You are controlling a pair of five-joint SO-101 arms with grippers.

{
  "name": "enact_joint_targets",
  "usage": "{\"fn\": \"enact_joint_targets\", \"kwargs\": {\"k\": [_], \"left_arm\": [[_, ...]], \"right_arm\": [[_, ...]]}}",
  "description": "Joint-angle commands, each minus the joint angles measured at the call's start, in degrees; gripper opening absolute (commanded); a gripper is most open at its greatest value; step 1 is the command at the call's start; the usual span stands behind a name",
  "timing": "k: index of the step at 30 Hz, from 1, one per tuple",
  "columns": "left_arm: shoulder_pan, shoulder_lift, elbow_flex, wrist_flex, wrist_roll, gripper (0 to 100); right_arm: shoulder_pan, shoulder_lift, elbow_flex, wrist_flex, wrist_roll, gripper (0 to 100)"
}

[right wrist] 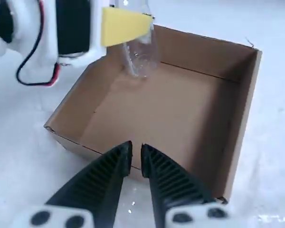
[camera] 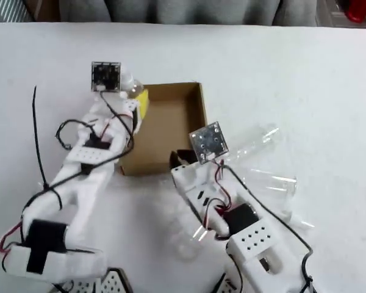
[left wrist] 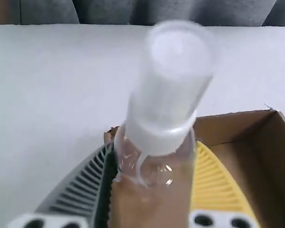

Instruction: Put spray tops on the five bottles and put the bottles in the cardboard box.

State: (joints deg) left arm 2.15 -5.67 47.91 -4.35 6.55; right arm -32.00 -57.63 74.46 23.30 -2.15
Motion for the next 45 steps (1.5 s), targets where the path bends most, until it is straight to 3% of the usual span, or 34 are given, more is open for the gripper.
{"fn": "enact_joint_targets", "kwargs": {"k": [1,11,19,37,45], "left_arm": [[0.0,2.3,-7.4,1.0,-0.5,2],[-2.7,3.8,-10.0,3.3,-0.5,2],[-4.5,4.1,-15.6,12.8,-0.6,2],[-2.7,7.9,-17.6,11.8,-0.7,2],[-2.8,12.4,-20.4,11.7,-4.1,2]], "right_arm": [[0.4,0.1,-3.3,0.3,0.5,1.5],[0.3,0.1,-3.3,0.3,0.5,1.5],[0.2,0.1,-3.3,0.3,0.5,1.5],[-1.4,0.1,-3.2,0.4,0.5,1.5],[-1.5,0.1,-3.2,0.4,0.5,1.5]]}}
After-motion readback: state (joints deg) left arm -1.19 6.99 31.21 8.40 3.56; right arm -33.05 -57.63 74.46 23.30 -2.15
